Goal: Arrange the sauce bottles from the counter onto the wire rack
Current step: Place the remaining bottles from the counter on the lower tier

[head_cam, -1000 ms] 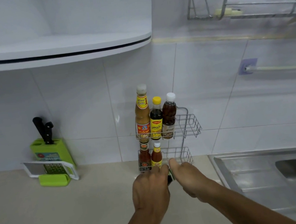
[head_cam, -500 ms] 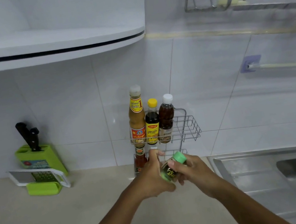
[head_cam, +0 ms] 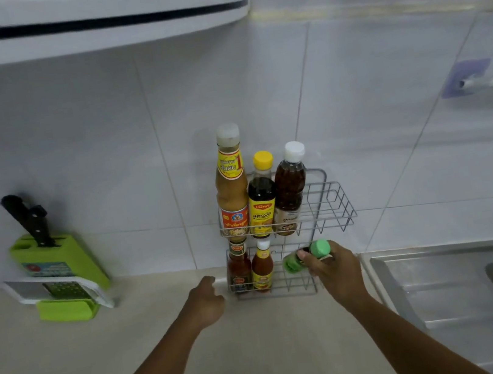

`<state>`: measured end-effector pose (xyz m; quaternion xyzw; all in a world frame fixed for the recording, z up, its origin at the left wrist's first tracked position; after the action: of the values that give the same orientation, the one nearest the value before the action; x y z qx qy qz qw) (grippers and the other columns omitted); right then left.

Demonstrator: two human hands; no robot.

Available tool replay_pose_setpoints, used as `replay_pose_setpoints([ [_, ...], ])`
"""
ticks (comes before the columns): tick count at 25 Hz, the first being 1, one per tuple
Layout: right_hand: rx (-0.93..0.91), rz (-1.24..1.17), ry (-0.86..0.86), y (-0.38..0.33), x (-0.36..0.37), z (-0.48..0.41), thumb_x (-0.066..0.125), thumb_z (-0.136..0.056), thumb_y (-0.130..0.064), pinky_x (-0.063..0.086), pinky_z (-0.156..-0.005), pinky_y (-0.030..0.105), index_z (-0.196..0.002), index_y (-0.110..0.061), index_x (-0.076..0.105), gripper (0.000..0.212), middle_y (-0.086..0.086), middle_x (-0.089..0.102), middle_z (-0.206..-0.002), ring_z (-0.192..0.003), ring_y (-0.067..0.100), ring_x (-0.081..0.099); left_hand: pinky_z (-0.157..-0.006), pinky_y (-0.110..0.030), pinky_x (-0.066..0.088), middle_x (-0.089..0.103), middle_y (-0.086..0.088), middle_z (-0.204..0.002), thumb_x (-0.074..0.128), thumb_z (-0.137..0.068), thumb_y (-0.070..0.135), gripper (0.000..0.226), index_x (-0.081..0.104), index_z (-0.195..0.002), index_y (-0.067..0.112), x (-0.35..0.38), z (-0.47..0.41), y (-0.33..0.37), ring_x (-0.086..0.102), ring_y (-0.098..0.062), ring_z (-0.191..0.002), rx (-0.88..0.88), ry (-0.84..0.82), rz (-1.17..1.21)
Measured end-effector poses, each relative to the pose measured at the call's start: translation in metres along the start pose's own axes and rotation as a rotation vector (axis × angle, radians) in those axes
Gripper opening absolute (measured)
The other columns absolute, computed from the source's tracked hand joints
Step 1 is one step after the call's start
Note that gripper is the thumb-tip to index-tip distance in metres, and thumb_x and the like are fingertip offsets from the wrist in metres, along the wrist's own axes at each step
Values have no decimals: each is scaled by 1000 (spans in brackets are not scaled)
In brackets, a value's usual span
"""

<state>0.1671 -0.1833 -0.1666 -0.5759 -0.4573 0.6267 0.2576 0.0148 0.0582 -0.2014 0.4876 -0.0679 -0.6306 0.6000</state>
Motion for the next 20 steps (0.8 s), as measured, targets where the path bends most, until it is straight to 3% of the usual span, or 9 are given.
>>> replay_pose_setpoints([
  [3, -17, 73, -61, 5, 18, -17, 84, -80, -38, 46, -60, 12, -88, -23, 74, 20, -7, 73, -74, -71, 12, 70, -101, -35, 47, 39, -15, -156, 54, -91, 2, 66, 31, -152, 9, 11, -9, 6, 43, -30, -140, -11, -55, 129],
  [7, -47, 185, -214, 11, 36, -36, 91, -74, -28, 41, -61, -1, -91, -19, 78, 23, -17, 67, -76, -70, -5, 60, -102, -38, 48, 61, -6, -136, 49, -65, 21, 72, 55, -137, 18, 20, -6, 20, 57, -27, -125, 44, -103, 124],
  [13, -33, 394, -383, 21, 50, -48, 90, -72, -37, 32, -52, 9, -79, -25, 68, 25, -18, 60, -67, -64, -1, 57, -103, -41, 50, 65, -3, -133, 47, -59, 18, 77, 57, -136, 21, 18, -12, 14, 61, -24, -120, 49, -124, 163],
  [16, -37, 416, -422, 23, 57, -49, 88, -74, -39, 32, -54, 12, -83, -23, 70, 25, -19, 59, -68, -65, -1, 55, -105, -34, 46, 62, -1, -135, 47, -59, 19, 80, 55, -139, 18, 17, -7, 16, 58, -22, -125, 45, -131, 181],
  [20, -36, 405, -438, 23, 62, -47, 88, -76, -36, 31, -54, 10, -90, -22, 73, 25, -21, 58, -70, -65, -8, 52, -106, -36, 46, 63, 0, -133, 51, -66, 16, 74, 54, -140, 19, 20, -10, 13, 58, -17, -118, 69, -145, 184],
])
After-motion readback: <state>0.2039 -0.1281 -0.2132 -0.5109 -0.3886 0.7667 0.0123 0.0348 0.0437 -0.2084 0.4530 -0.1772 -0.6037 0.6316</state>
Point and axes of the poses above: each hand's wrist, its own z-axis away from the middle knuckle, its own x-axis out of the palm, y = z × x, the point moved 2 cm from there along -z, towards the middle knuckle
